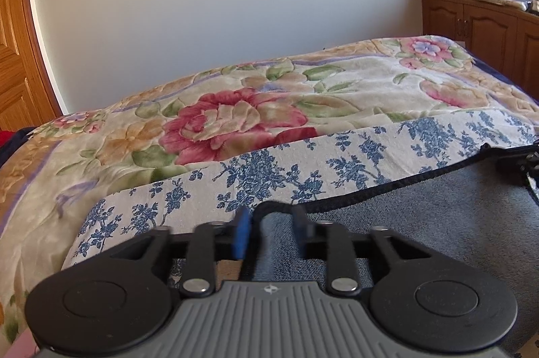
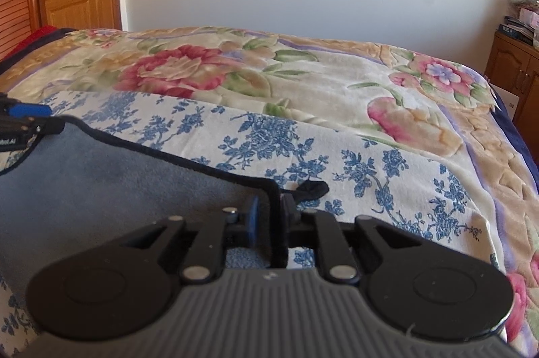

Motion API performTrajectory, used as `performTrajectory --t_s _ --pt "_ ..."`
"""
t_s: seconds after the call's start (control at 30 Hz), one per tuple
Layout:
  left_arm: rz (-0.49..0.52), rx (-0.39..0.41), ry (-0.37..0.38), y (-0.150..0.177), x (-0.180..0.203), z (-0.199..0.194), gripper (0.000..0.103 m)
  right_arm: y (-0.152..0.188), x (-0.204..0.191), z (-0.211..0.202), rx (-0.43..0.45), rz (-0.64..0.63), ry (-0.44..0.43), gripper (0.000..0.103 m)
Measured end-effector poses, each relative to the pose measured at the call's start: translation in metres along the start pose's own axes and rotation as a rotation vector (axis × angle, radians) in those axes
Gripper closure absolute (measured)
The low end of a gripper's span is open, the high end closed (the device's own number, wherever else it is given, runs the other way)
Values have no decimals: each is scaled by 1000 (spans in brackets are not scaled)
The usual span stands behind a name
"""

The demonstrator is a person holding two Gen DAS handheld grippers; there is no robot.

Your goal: Fold towel

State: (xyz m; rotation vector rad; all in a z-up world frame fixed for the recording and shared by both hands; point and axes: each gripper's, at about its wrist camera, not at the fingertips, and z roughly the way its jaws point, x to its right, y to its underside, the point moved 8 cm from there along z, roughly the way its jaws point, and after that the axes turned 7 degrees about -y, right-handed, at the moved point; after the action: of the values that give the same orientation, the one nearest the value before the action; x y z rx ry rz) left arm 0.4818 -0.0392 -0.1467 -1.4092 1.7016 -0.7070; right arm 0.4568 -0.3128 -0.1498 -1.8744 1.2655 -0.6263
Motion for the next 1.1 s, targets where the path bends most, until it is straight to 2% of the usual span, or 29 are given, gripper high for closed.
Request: performTrajectory --t_s 0.03,0.07,0.13,0.3,0.47,0.77,1.0,1.1 --pt "-4 7 3 0 0 -2 55 1 1 -1 -3 2 1 79" --pt "-10 12 7 -1 0 -4 53 2 2 -2 -5 3 5 64" --pt "-21 18 22 -3 2 -9 49 1 2 -9 6 5 11 52" --pt "-32 46 27 -13 4 -29 36 -3 0 -28 10 5 18 52" --pt "-41 89 13 -26 2 -61 14 -10 -8 -53 27 17 11 49" --pt "-67 99 23 -31 -1 -118 9 -11 -25 -92 48 46 1 46" --pt "-61 112 17 -32 -4 -155 8 -11 -35 -122 73 60 4 39" --pt "-60 116 17 -30 -4 -170 7 -13 -39 -133 82 55 8 32"
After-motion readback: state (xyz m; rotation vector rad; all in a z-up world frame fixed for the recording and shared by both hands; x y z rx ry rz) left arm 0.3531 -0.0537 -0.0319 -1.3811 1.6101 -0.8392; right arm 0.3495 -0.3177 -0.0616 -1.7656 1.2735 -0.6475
